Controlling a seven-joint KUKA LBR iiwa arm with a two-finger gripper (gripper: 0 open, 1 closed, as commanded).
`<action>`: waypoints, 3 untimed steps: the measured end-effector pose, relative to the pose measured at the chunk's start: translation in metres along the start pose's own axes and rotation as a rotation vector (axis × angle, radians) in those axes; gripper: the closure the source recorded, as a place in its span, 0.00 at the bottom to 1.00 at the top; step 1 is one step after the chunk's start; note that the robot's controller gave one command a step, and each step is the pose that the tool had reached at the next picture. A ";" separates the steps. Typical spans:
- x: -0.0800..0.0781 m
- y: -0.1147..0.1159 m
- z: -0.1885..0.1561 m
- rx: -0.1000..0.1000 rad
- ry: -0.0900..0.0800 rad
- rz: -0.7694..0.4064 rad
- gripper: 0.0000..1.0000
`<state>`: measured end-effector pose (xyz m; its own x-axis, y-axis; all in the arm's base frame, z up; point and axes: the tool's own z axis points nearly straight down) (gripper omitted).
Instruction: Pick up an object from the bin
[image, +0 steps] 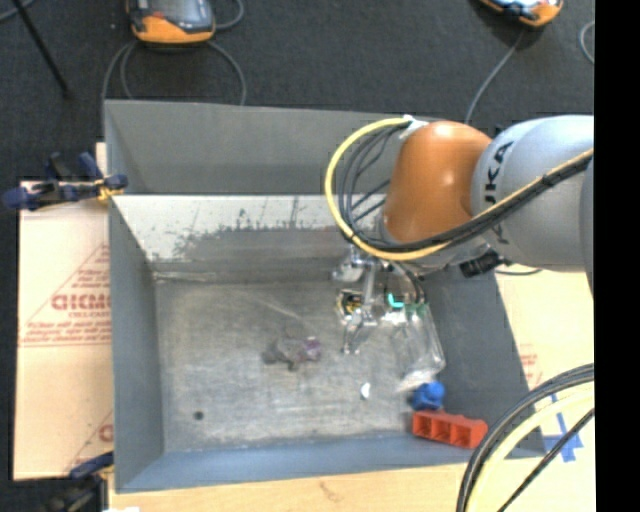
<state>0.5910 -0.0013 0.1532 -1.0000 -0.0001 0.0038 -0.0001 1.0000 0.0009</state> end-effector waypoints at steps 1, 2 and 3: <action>0.023 0.023 0.080 0.003 -0.016 -0.068 0.00; 0.035 0.048 0.078 0.004 -0.022 -0.105 0.00; 0.034 0.049 0.076 0.002 -0.022 -0.103 1.00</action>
Offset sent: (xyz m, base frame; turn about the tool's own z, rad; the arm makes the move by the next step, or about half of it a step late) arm -0.0276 0.0246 -0.0832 -0.0723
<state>0.5569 0.0479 0.0773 -0.9945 -0.1032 -0.0183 -0.1032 0.9947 -0.0018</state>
